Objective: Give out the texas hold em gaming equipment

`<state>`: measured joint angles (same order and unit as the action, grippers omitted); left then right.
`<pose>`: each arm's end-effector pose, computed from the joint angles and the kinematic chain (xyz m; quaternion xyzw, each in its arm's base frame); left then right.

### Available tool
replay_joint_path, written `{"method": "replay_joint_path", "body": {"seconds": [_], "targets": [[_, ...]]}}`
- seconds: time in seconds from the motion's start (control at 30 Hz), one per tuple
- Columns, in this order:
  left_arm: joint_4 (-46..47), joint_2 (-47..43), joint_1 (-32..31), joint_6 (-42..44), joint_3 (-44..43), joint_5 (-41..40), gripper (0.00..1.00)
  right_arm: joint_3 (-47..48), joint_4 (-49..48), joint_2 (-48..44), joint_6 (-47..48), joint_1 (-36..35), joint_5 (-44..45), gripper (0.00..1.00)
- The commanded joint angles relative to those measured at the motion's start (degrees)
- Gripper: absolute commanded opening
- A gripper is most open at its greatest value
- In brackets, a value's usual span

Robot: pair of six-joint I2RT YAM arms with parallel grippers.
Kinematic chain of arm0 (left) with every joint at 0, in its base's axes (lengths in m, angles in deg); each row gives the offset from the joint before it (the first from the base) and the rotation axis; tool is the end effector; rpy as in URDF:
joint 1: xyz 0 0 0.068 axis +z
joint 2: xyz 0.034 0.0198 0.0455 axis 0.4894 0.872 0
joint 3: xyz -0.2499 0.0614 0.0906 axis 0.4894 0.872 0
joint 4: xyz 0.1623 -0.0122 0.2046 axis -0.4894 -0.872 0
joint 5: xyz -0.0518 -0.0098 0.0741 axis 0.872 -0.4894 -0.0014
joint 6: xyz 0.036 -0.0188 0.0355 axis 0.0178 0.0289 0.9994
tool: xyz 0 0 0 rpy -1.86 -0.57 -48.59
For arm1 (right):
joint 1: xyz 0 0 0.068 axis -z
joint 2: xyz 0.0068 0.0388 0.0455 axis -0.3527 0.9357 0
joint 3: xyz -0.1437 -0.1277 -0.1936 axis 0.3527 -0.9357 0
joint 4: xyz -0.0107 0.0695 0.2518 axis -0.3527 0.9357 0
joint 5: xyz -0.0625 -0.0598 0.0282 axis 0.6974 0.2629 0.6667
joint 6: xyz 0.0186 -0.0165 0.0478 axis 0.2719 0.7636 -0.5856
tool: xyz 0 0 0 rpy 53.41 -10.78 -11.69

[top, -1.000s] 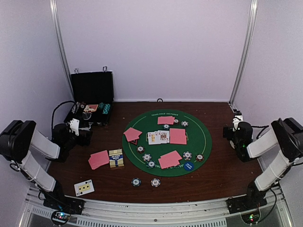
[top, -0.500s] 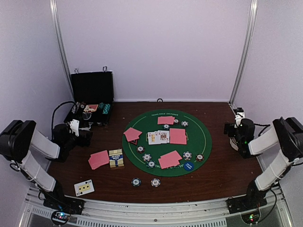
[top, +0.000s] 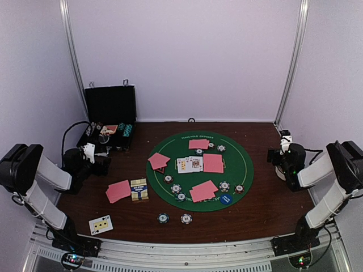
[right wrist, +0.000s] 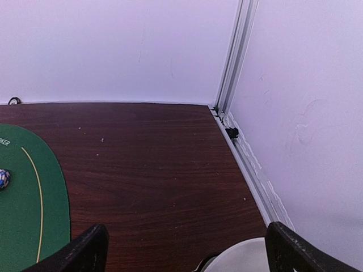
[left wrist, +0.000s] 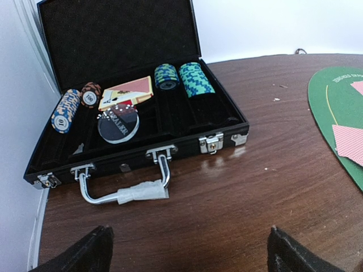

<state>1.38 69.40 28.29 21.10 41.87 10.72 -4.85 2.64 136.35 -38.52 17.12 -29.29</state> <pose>0.2572 -0.0099 0.1285 0.0639 0.8153 -0.0587 0.5726 0.2694 0.0111 0.1494 0.0016 0.7765 -0.0602 0.6272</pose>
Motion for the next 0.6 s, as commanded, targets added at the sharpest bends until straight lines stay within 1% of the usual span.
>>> {"method": "replay_joint_path", "body": {"seconds": [0.0, 0.27, 0.37, 0.57], "targets": [[1.17, 0.29, 0.49, -0.49, -0.84, 0.05, 0.98, -1.42, -3.34, 0.02, 1.32, -0.42, -2.17, 0.99], [1.18, 0.29, 0.49, -0.53, -0.82, 0.03, 0.98, -0.23, -1.3, 0.11, 0.78, -0.43, -0.84, 0.99], [1.19, 0.35, 0.49, -0.49, -0.8, 0.08, 0.98, 1.0, 1.05, 0.15, 0.74, -0.43, -0.52, 1.0], [1.21, 0.33, 0.49, -0.49, -0.84, 0.03, 0.98, 1.09, 1.16, 0.2, 0.75, -0.43, -0.61, 0.99]]}}
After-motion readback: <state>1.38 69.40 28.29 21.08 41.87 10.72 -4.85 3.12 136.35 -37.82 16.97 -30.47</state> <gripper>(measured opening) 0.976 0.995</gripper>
